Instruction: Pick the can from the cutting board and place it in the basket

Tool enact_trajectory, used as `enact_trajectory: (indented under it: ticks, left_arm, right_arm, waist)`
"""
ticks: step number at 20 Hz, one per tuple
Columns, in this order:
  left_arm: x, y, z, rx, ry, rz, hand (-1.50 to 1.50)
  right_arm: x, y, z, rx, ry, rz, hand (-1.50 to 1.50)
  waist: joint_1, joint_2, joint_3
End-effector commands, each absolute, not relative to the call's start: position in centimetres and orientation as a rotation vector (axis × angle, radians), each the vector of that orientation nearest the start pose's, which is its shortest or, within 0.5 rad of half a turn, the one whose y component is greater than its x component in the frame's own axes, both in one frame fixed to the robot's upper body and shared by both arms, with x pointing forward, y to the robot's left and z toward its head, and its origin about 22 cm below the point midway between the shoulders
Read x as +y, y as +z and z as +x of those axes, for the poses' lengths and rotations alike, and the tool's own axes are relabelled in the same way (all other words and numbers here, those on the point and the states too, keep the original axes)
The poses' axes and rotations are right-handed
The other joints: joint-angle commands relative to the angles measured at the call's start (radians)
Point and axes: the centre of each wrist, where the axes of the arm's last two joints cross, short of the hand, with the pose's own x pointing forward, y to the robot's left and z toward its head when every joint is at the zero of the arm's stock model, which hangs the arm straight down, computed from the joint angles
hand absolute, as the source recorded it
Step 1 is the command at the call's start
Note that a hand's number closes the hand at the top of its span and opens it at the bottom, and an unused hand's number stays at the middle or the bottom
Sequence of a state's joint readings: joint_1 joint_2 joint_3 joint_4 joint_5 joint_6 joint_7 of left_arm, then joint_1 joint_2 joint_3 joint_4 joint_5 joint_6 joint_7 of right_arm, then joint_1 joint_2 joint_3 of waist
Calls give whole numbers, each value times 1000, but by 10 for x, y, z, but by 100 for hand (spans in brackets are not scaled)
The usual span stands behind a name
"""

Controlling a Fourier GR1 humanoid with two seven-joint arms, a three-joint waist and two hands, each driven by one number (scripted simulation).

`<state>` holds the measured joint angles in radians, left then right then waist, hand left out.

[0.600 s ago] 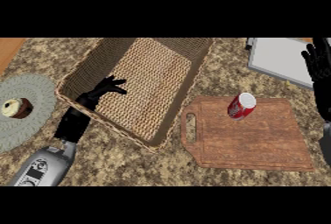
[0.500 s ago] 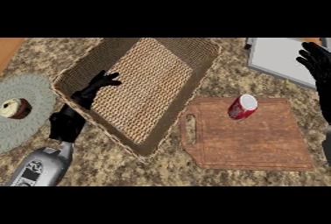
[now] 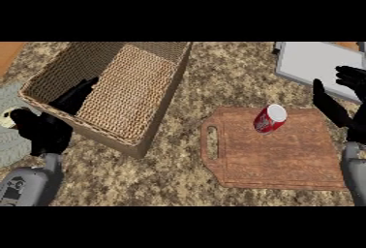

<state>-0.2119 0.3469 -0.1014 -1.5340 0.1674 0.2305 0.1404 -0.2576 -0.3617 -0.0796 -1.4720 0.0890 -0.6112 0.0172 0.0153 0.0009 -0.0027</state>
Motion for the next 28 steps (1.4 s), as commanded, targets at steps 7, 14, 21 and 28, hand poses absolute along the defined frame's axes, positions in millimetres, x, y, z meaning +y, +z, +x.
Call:
enact_trajectory:
  ticks: [7, 14, 21, 28]
  left_arm:
    - [295, 50, 284, -1507, -20, 291, 0]
    - [290, 44, 280, -1515, -24, 282, 0]
    - [301, 46, 282, -1491, 1, 285, 0]
    - [297, 35, 273, -1496, -16, 295, 0]
  right_arm:
    - [-329, 68, 320, -1379, -361, -1340, -150]
    - [-302, 69, 324, -932, 83, -1091, -150]
    - [-241, 153, 321, -799, 234, -921, -150]
    - [-228, 190, 281, -823, 161, -904, -150]
  waist:
    - [-15, -7, -9]
    - [-18, -16, -13]
    - [-48, -21, -4]
    - [-44, -14, 0]
